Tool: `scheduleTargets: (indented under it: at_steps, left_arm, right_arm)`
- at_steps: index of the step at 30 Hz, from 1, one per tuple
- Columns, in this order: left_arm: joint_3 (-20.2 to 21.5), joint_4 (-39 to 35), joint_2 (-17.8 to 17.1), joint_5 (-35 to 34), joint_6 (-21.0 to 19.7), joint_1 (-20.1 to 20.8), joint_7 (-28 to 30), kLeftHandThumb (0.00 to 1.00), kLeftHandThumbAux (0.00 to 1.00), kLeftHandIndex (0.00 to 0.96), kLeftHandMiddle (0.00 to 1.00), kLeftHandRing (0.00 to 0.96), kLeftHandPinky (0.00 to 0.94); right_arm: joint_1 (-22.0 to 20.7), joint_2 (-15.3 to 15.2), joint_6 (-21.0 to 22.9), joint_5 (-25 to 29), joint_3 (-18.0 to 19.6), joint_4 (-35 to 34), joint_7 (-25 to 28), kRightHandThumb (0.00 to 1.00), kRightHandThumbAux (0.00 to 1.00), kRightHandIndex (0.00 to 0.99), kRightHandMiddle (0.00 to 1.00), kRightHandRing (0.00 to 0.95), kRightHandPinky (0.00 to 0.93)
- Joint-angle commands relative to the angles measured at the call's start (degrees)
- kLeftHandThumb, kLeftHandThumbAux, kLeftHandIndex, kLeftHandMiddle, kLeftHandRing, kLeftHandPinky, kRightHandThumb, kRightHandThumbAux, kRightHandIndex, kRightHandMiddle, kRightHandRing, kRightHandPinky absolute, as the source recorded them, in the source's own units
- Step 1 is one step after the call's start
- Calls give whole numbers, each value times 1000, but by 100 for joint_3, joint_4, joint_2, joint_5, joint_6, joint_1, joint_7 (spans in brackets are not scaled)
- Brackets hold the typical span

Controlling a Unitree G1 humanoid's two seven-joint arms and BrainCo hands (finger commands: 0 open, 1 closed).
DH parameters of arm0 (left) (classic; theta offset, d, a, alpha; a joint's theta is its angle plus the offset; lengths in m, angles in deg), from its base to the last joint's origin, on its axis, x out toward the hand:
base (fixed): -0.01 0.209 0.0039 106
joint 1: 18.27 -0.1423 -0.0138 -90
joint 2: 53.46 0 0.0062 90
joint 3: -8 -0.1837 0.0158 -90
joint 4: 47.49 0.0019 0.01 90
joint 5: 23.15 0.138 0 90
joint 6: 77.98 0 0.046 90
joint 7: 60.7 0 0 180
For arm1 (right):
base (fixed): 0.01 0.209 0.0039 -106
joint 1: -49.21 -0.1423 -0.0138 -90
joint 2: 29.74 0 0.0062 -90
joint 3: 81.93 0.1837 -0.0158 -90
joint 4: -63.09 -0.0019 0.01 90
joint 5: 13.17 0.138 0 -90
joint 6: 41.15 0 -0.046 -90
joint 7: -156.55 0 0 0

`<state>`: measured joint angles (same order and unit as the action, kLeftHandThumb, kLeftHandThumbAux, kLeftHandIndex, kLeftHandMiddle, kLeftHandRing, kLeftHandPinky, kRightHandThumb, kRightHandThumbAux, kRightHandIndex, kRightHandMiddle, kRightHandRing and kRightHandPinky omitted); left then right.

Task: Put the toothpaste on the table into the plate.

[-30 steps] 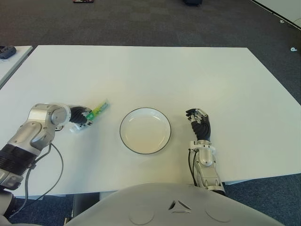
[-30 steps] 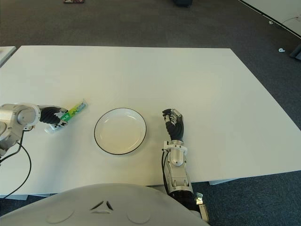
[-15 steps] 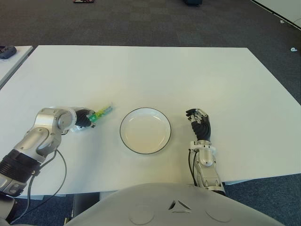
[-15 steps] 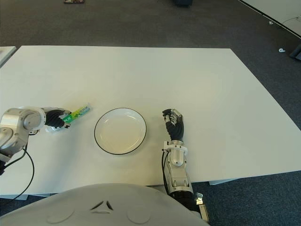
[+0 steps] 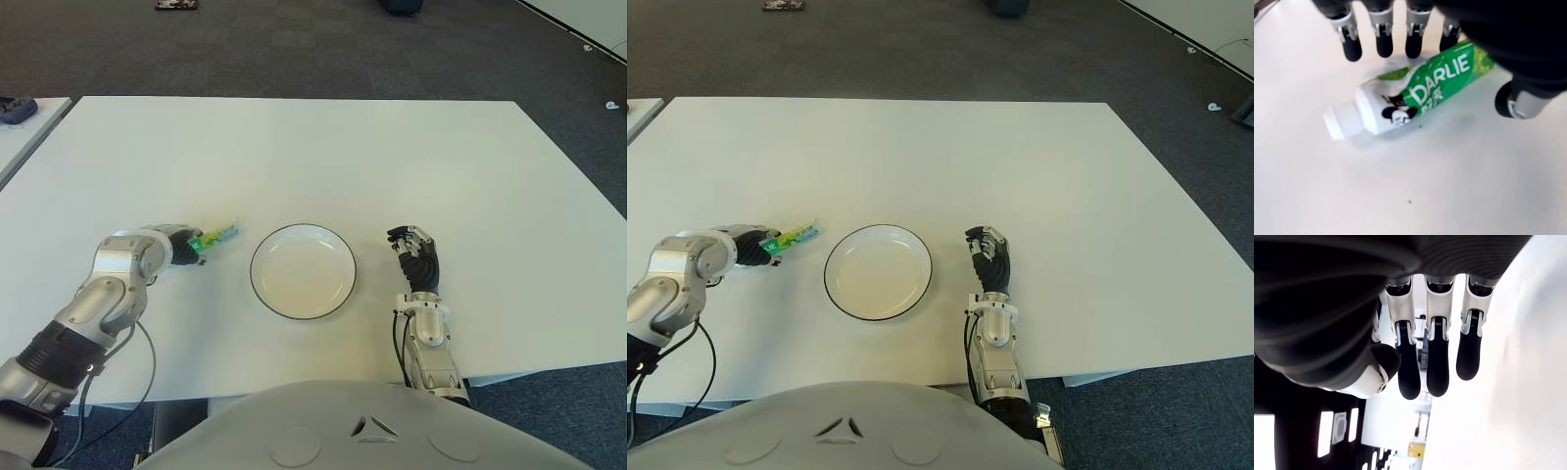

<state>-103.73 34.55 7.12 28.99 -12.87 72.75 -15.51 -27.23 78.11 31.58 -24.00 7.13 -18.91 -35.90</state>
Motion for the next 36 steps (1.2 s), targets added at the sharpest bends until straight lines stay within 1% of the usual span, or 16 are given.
scheduleTargets:
  at_steps: [1, 4, 8, 13, 17, 26, 32, 36]
  left_arm:
    - [-308, 241, 486, 115, -239, -301, -119, 431, 379, 6, 35, 29, 80]
    - [-377, 372, 702, 304, -370, -325, -372, 437, 368, 2, 33, 19, 62]
    - [-508, 750, 882, 520, -336, -263, -715, 431, 347, 0, 30, 10, 48]
    - [-467, 1269, 1204, 568, -364, -246, -1372, 440, 328, 0, 27, 1, 32]
    - [-448, 1479, 1342, 563, -374, -246, -1671, 459, 325, 0, 17, 0, 22]
    - [-468, 1725, 1471, 556, -365, -210, -1982, 484, 324, 0, 8, 0, 25]
    - [-479, 1807, 1488, 532, -331, -178, -2039, 492, 329, 0, 2, 0, 16]
    - [-446, 1836, 1512, 507, -337, -171, -2112, 513, 350, 0, 2, 0, 25]
  right_arm:
    - [66, 10, 156, -8, 9, -68, -22, 701, 734, 425, 444, 426, 412]
    - [87, 21, 182, -6, 16, -96, -34, 702, 734, 425, 444, 421, 407]
    - [131, 38, 183, 9, 17, -164, -44, 702, 734, 425, 447, 421, 409]
    - [163, 51, 191, 15, 16, -224, -49, 703, 734, 425, 452, 426, 416]
    - [200, 55, 233, 5, 19, -286, -60, 703, 734, 426, 459, 434, 424]
    - [235, 67, 474, -34, 13, -429, -95, 703, 734, 425, 453, 426, 411]
    - [247, 62, 594, -39, -7, -508, -93, 703, 734, 425, 454, 427, 415]
    - [249, 59, 645, -33, -12, -537, -85, 703, 735, 425, 455, 428, 415]
